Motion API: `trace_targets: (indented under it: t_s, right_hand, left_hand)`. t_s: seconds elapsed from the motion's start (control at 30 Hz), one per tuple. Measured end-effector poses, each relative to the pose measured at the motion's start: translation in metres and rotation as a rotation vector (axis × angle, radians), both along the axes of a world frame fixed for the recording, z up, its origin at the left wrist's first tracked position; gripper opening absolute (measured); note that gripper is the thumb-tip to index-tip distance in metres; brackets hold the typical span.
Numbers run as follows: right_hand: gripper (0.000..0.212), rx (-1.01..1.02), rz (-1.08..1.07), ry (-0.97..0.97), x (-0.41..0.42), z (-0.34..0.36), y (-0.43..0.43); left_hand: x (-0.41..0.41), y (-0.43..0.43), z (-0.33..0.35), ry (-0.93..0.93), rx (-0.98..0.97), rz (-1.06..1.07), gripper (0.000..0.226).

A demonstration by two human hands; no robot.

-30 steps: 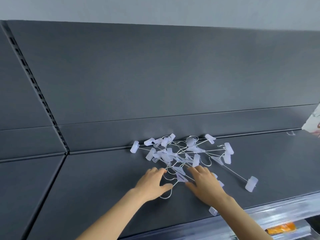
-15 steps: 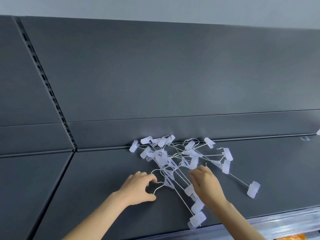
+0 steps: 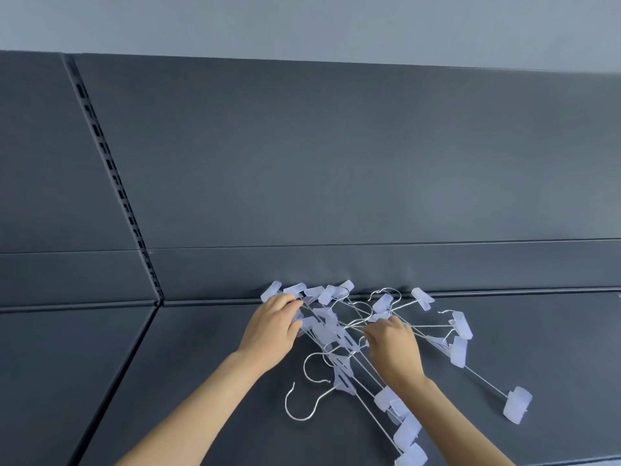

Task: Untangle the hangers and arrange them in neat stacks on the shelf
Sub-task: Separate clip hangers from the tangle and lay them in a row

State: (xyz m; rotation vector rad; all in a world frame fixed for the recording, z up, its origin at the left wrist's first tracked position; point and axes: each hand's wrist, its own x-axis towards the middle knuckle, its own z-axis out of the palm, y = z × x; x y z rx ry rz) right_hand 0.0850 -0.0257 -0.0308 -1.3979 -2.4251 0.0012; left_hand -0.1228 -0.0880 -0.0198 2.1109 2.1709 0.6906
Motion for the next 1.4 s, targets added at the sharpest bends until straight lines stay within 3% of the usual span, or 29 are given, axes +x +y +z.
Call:
trace_targets:
  t_s: [0.07,0.17,0.3,0.4,0.5,0.6,0.73,0.83,0.93,1.07,1.13,1.23,1.3,1.4]
  right_hand:
    - [0.037,0.033,0.002,-0.005,0.003,0.009,-0.002]
    - [0.032,0.183,0.051,-0.011,0.005,0.023,-0.006]
    - [0.02,0.315,0.16,0.147,-0.001,0.019,-0.01]
    - [0.019,0.226,0.167,0.311,-0.008,0.018,-0.018]
    - [0.043,-0.145,0.015,0.432,-0.011,0.022,-0.021]
    - [0.04,-0.331,-0.038,0.202,-0.019,0.003,-0.022]
    - [0.043,-0.363,-0.007,-0.067,-0.035,-0.017,-0.026]
    - [0.041,-0.311,-0.024,-0.111,-0.025,-0.016,-0.018]
    - [0.044,-0.297,-0.112,-0.149,-0.002,-0.014,-0.008]
    - [0.042,-0.37,-0.262,0.064,0.015,-0.011,0.0]
    - [0.037,-0.382,-0.324,0.156,0.017,-0.009,0.005]
    - [0.003,-0.377,-0.349,0.143,0.017,-0.009,0.007]
    - [0.031,-0.377,-0.342,0.126,0.017,-0.012,0.011]
    - [0.039,-0.371,-0.361,0.165,0.019,-0.008,0.015]
  left_hand:
    - [-0.002,0.003,0.003,0.055,0.054,-0.03,0.042]
    - [-0.003,0.005,0.009,0.078,0.001,-0.082,0.068]
    - [-0.001,0.002,0.022,-0.112,0.028,-0.058,0.063]
    - [-0.021,-0.012,0.019,-0.221,0.086,-0.015,0.053]
    - [-0.062,-0.037,0.006,-0.247,0.044,0.078,0.034]
    - [-0.099,-0.067,-0.007,-0.255,-0.032,0.186,0.016]
    - [-0.117,-0.088,-0.028,-0.305,-0.188,0.259,0.035]
    - [-0.115,-0.088,-0.041,-0.342,-0.247,0.267,0.008]
    - [-0.104,-0.076,-0.047,-0.308,-0.223,0.245,0.017]
    - [-0.085,-0.058,-0.047,-0.233,-0.189,0.245,0.033]
    - [-0.076,-0.051,-0.047,-0.201,-0.18,0.264,0.028]
    - [-0.065,-0.044,-0.047,-0.145,-0.167,0.292,0.021]
    - [-0.06,-0.042,-0.046,-0.118,-0.166,0.301,0.021]
    - [-0.058,-0.044,-0.044,-0.099,-0.183,0.303,0.022]
